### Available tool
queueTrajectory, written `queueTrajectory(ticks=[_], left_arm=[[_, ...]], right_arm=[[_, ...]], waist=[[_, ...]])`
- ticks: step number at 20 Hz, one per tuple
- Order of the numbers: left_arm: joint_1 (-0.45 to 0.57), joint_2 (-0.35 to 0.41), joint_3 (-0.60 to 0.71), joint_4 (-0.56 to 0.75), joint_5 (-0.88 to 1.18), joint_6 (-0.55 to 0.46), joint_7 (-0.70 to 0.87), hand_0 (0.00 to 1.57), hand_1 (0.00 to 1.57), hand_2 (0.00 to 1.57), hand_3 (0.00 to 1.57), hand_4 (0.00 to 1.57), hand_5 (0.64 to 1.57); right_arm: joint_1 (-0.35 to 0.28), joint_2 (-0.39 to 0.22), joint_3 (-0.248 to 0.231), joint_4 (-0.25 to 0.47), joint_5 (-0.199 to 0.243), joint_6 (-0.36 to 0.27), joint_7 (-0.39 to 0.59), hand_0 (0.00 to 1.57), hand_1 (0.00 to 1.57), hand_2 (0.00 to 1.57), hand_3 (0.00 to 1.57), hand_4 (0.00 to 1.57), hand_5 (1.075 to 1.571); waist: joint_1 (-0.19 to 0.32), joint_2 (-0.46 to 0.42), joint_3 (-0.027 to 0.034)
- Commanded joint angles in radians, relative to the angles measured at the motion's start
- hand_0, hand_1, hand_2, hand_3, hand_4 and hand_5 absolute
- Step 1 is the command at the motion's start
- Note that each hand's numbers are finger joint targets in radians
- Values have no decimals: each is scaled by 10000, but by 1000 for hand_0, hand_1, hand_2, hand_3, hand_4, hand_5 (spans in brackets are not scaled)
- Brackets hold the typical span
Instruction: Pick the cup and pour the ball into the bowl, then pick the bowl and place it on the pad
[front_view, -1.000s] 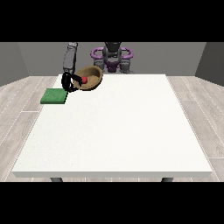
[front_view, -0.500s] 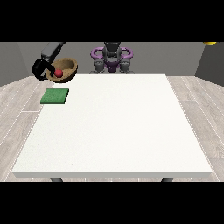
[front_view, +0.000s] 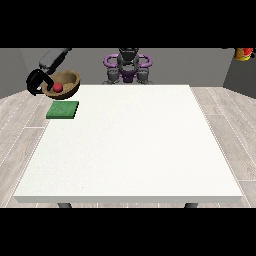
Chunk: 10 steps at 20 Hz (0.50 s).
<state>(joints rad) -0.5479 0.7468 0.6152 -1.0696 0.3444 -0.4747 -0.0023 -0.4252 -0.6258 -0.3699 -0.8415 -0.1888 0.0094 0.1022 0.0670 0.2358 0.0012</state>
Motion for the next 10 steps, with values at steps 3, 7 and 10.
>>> queueTrajectory(ticks=[3,7,10], left_arm=[[-289,286,-66,154,248,-69,6,0,0,0,0,1207,1555],[-172,126,-313,-68,137,373,152,0,0,0,0,1200,1556],[85,174,-209,-158,176,-48,-589,0,0,0,0,1192,1561]], right_arm=[[-578,1000,202,678,262,-729,-807,1571,1571,1571,532,1032,1571],[-858,603,-56,1421,-23,-131,-493,1571,1571,1571,589,1004,1571],[-1121,249,-727,1976,-417,-398,-542,1571,1571,1571,875,710,1571]], waist=[[184,292,-6],[-114,-105,-5],[169,429,-4]])
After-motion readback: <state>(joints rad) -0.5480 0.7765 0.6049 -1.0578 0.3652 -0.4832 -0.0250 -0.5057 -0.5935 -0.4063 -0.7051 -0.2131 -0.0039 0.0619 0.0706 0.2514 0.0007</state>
